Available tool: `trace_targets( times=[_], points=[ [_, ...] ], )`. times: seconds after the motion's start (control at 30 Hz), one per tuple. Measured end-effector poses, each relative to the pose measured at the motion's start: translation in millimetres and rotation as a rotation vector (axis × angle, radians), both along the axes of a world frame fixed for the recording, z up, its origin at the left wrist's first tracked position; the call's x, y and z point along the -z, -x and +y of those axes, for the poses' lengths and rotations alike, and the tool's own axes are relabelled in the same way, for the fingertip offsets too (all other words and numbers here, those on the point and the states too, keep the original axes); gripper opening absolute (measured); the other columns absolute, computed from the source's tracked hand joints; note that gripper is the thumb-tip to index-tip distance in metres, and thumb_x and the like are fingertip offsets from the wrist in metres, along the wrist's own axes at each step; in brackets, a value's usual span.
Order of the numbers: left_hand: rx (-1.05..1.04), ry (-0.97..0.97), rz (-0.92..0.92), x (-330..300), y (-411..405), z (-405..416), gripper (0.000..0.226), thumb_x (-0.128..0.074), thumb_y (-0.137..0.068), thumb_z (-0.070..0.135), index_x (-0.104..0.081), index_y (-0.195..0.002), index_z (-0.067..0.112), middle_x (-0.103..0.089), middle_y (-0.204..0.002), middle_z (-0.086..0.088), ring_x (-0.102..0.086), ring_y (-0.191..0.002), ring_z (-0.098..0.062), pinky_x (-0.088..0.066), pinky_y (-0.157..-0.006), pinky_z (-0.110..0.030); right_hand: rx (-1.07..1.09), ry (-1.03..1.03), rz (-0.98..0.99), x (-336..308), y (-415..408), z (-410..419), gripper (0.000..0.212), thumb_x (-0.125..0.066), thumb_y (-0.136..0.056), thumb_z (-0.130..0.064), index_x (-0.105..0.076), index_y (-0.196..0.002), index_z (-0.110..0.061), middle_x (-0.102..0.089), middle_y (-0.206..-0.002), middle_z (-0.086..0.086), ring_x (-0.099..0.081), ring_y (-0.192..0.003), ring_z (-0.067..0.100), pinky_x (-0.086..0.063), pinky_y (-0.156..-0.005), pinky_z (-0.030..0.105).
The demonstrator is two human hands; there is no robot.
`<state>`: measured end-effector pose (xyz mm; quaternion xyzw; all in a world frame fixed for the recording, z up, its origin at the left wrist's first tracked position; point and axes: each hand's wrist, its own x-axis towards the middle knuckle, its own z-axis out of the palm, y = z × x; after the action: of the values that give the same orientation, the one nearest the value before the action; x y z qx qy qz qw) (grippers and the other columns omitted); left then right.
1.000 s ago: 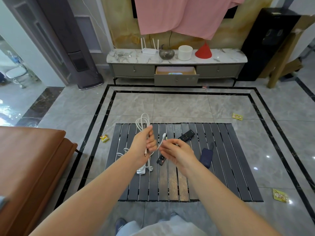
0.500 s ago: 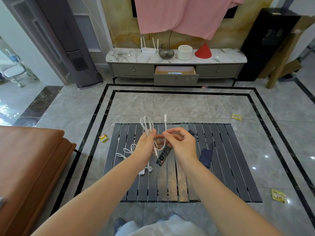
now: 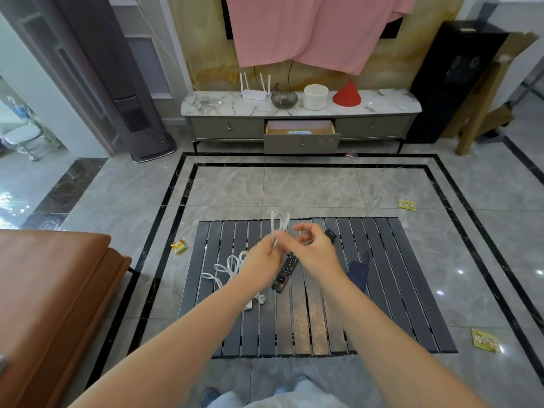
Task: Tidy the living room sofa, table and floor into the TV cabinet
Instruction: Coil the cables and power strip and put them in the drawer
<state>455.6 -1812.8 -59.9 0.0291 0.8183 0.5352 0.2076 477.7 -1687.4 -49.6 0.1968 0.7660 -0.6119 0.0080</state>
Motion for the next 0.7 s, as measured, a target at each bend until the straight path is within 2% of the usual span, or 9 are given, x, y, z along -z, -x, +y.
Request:
trace_targets(
  times=[0.07,0.13,0.23,0.3,0.37,0.43,0.53,0.6,0.7],
  points=[
    [0.128,0.163,0.051,-1,-1,3,0.028,-0.036,-0.105,0.022,-0.059,-0.109,0.007,-0.052,-0.067,0.002,-0.047,-0.055,-0.012,-0.039,-0.055,-0.026,-0.075,-0.026,-0.070,-3,5,-1,0.050,-0.083,-0.068,-0.055,-0.065,-0.103,-0.024,-0.063,-0.086,-0.010,-0.062,-0.080,0.003,-0.044,-0.066,0.018],
    [0.232,0.255,0.073,-7,-4,5,0.032,-0.038,-0.105,0.023,-0.059,-0.123,0.008,-0.059,-0.078,-0.001,-0.050,-0.058,-0.010,-0.039,-0.052,-0.020,-0.062,0.024,-0.065,-4,8,1,0.038,-0.088,-0.067,-0.044,-0.069,-0.092,-0.021,-0.070,-0.082,-0.007,-0.066,-0.076,0.007,-0.046,-0.059,0.014],
    [0.311,0.170,0.091,-12,-6,0,0.037,-0.043,-0.104,0.028,-0.045,-0.141,0.029,-0.060,-0.078,0.002,-0.047,-0.053,-0.003,-0.038,-0.049,-0.013,-0.033,0.127,-0.066,-1,7,8,0.034,-0.091,-0.066,-0.033,-0.068,-0.082,-0.013,-0.069,-0.076,-0.001,-0.065,-0.073,0.011,-0.054,-0.064,0.025],
    [0.372,0.053,0.017,-13,-6,-1,0.027,-0.045,-0.104,0.031,-0.042,-0.128,0.042,-0.053,-0.070,0.005,-0.043,-0.049,-0.002,-0.038,-0.049,-0.015,-0.019,0.186,-0.077,-1,3,13,0.035,-0.089,-0.070,-0.027,-0.067,-0.088,-0.007,-0.068,-0.079,0.006,-0.064,-0.073,0.013,-0.056,-0.070,0.031],
    [0.417,-0.017,-0.056,-14,-4,-3,0.010,-0.046,-0.103,0.035,-0.054,-0.103,0.030,-0.051,-0.068,0.005,-0.044,-0.051,-0.002,-0.041,-0.055,-0.019,-0.019,0.211,-0.075,-1,0,18,0.027,-0.086,-0.074,-0.022,-0.066,-0.087,-0.009,-0.066,-0.077,0.007,-0.062,-0.070,0.015,-0.053,-0.066,0.029],
    [0.467,-0.010,-0.055,-14,-4,-3,0.024,-0.044,-0.104,0.036,-0.056,-0.086,0.026,-0.052,-0.068,0.008,-0.046,-0.056,-0.002,-0.042,-0.059,-0.018,-0.015,0.189,-0.070,-1,-3,23,0.022,-0.083,-0.077,-0.019,-0.062,-0.079,-0.013,-0.063,-0.069,0.004,-0.059,-0.062,0.014,-0.050,-0.057,0.025],
    [0.524,-0.078,-0.175,-15,-4,-4,0.031,-0.041,-0.105,0.038,-0.058,-0.087,0.020,-0.056,-0.070,0.005,-0.050,-0.065,-0.009,-0.041,-0.065,-0.020,0.011,0.244,-0.042,3,-9,30,0.026,-0.080,-0.081,-0.013,-0.056,-0.071,-0.013,-0.056,-0.061,0.007,-0.049,-0.048,0.013,-0.039,-0.046,0.023],
    [0.520,-0.239,-0.417,-12,-3,-5,0.032,-0.043,-0.104,0.040,-0.056,-0.093,0.013,-0.057,-0.074,-0.001,-0.055,-0.071,-0.015,-0.048,-0.069,-0.027,0.028,0.292,-0.039,5,-12,32,0.028,-0.079,-0.081,-0.009,-0.054,-0.068,-0.011,-0.051,-0.058,0.007,-0.044,-0.045,0.012,-0.036,-0.045,0.024],
    [0.461,-0.405,-0.645,-5,0,-5,0.030,-0.045,-0.103,0.040,-0.050,-0.087,0.015,-0.045,-0.069,-0.002,-0.049,-0.063,-0.016,-0.048,-0.057,-0.026,0.063,0.332,-0.072,7,-15,30,0.021,-0.080,-0.080,-0.012,-0.060,-0.074,-0.007,-0.053,-0.060,0.006,-0.045,-0.047,0.011,-0.036,-0.046,0.022]
  ],
)
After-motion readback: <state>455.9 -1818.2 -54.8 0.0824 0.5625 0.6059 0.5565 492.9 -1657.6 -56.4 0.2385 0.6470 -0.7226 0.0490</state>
